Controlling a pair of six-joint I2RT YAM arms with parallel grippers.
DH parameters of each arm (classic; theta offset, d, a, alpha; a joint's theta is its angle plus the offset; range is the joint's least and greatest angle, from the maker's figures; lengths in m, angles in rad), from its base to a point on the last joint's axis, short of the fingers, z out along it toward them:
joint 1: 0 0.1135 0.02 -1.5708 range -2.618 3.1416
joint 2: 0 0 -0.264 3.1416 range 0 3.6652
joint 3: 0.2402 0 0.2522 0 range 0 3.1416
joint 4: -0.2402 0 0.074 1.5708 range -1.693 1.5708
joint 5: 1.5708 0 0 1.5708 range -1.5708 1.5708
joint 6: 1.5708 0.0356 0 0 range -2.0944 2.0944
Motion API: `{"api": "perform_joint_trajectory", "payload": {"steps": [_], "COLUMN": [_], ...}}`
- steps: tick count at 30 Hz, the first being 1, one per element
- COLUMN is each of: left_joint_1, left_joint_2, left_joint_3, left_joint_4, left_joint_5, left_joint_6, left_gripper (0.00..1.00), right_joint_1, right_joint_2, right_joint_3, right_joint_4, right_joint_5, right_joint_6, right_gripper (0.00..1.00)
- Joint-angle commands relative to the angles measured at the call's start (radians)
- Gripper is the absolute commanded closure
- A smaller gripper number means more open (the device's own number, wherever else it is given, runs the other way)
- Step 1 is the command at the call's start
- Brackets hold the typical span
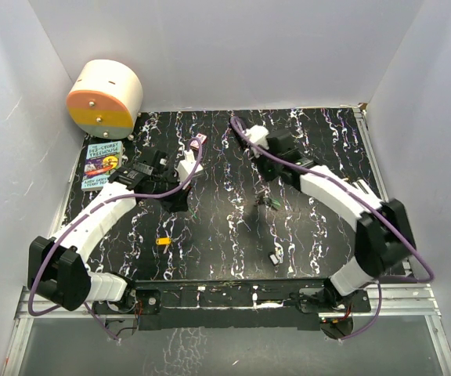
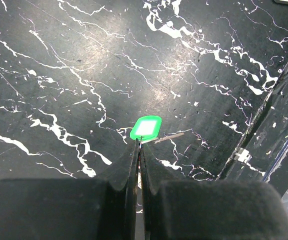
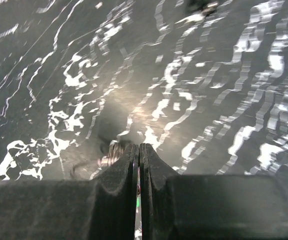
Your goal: Put the keys on the keyring
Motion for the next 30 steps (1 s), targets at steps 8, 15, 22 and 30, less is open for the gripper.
{"api": "perform_joint_trajectory", "payload": {"steps": [8,15,22,30], "left_joint_1": [0.018,0.030,0.042,0.059], "left_joint_2": [-0.010,-0.029,-0.043,-0.066], "left_joint_3": [0.016,-0.005,-0.018,-0.037], "left_joint_4": [-0.003,0.013,0.019,0.033], "left_joint_5": [0.055,0.057,0.057,0.058], "left_joint_6": [-0.003,-0.006,-0.006,-0.008], "left_gripper": [1.00,1.00,1.00,1.00], "right_joint_1": [0.128,0.184,0.217,0.241], "right_joint_2": [0.236,0.311,0.414,0.482], "right_joint_3": [0.005,-0.043,0.011,0.010], "right_joint_4": [0.346,0.557,0.625,0.747], "right_joint_5": [-0.108,-0.070,-0.084,-0.099], "right_joint_6": [-0.033,0.008,0.026,0.104], "right_gripper": [0.93,0.93,0.93,0.93]}}
